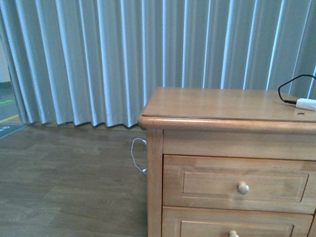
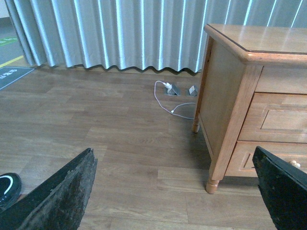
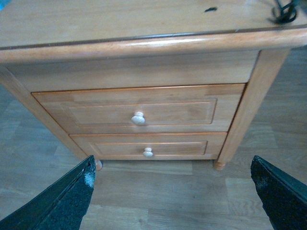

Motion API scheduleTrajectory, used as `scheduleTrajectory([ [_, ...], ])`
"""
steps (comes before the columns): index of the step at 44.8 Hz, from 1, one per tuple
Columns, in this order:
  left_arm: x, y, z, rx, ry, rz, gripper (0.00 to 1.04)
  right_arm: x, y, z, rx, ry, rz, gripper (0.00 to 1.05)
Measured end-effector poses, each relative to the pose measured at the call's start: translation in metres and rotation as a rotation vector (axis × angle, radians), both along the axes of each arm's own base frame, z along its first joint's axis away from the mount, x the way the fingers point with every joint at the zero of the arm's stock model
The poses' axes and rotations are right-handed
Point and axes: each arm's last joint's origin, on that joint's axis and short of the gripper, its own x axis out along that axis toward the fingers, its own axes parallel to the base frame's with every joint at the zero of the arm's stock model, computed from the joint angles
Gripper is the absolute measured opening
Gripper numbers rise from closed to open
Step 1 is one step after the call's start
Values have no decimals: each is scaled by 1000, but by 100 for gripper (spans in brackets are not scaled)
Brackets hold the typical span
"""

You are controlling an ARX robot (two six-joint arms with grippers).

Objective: Place pink marker in drawer with both arms

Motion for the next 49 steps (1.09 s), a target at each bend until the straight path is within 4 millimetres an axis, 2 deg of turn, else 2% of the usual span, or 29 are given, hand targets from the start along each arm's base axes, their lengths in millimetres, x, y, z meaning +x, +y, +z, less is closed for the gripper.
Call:
scheduleTrajectory([
  [5,0,0,0,0,0,0,98,-6,-1,8,-6,-34,-8,96],
  [11,0,0,0,0,0,0,98,-4,0,2,-26,-52,-12,93],
  [15,0,0,0,0,0,0,98,-14,4,-13,-71,-270,-21,75],
  [18,0,0,0,0,0,0,98,-25,4,-20,-80,-347,-20,63],
  [29,0,0,0,0,0,0,98,-50,4,-41,-92,-360,-19,24],
  [33,0,0,0,0,0,0,98,-60,4,-48,-93,-364,-19,3],
  [49,0,0,0,0,0,0,98,-86,5,-65,-95,-363,-18,1],
])
